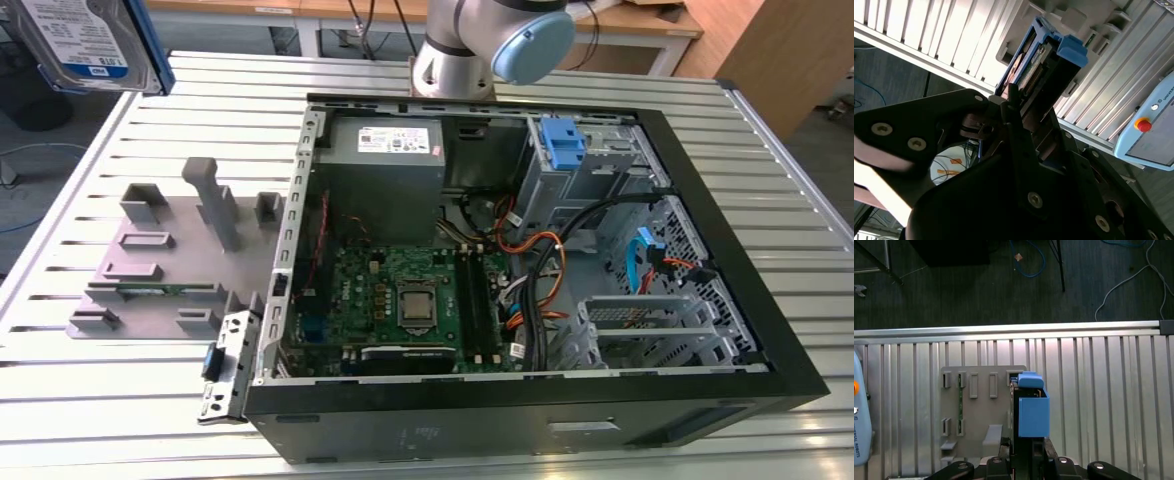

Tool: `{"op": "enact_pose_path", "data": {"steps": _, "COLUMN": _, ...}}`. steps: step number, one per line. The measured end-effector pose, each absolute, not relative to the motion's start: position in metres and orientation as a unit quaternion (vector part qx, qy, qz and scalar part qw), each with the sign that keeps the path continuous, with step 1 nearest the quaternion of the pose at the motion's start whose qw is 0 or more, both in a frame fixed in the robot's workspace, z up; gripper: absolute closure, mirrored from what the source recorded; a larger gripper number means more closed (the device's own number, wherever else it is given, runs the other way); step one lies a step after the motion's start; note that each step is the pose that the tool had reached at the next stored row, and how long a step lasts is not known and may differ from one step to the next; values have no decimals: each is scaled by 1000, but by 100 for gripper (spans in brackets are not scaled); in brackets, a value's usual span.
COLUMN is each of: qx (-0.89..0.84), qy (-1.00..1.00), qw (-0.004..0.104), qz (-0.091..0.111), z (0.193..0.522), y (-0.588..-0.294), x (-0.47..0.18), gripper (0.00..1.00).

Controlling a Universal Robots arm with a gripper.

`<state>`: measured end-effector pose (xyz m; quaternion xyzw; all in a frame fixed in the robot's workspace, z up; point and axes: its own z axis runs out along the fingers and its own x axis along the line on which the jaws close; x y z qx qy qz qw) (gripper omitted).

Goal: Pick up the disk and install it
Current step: 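Pick up the disk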

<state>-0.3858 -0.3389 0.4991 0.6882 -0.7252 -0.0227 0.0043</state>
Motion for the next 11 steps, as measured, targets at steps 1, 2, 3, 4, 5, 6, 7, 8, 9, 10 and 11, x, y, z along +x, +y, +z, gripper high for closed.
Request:
{"op": "enact_pose_path", "data": {"steps": 1, "qx": 688, "qy": -725, "qw": 4, "qz": -23, "z": 499, "y": -339, "x": -386, "gripper": 65}}
{"op": "enact_pose_path", "data": {"steps": 2, "qx": 688, "qy": -725, "qw": 4, "qz": -23, "z": 499, "y": -339, "x": -386, "gripper": 65}}
{"op": "enact_pose_path", "data": {"steps": 3, "qx": 688, "qy": -725, "qw": 4, "qz": -23, "z": 499, "y": -339, "x": -386, "gripper": 65}}
{"op": "enact_pose_path", "data": {"steps": 4, "qx": 688, "qy": -725, "qw": 4, "qz": -23, "z": 499, "y": -339, "x": -386, "gripper": 65}}
{"op": "enact_pose_path", "data": {"steps": 5, "qx": 688, "qy": -725, "qw": 4, "qz": -23, "z": 499, "y": -339, "x": -386, "gripper": 65}}
{"op": "enact_pose_path", "data": {"steps": 6, "qx": 688, "qy": -725, "qw": 4, "qz": -23, "z": 499, "y": -339, "x": -386, "gripper": 65}}
{"op": "enact_pose_path", "data": {"steps": 7, "qx": 688, "qy": -725, "qw": 4, "qz": -23, "z": 499, "y": -339, "x": -386, "gripper": 65}}
{"op": "enact_pose_path", "data": {"steps": 8, "qx": 688, "qy": -725, "qw": 4, "qz": -23, "z": 499, "y": -339, "x": -386, "gripper": 65}}
{"op": "enact_pose_path", "data": {"steps": 9, "qx": 688, "qy": -725, "qw": 4, "qz": -23, "z": 499, "y": -339, "x": -385, "gripper": 65}}
{"op": "enact_pose_path", "data": {"steps": 10, "qx": 688, "qy": -725, "qw": 4, "qz": -23, "z": 499, "y": -339, "x": -384, "gripper": 65}}
{"op": "enact_pose_path", "data": {"steps": 11, "qx": 688, "qy": -725, "qw": 4, "qz": -23, "z": 499, "y": -339, "x": -384, "gripper": 65}}
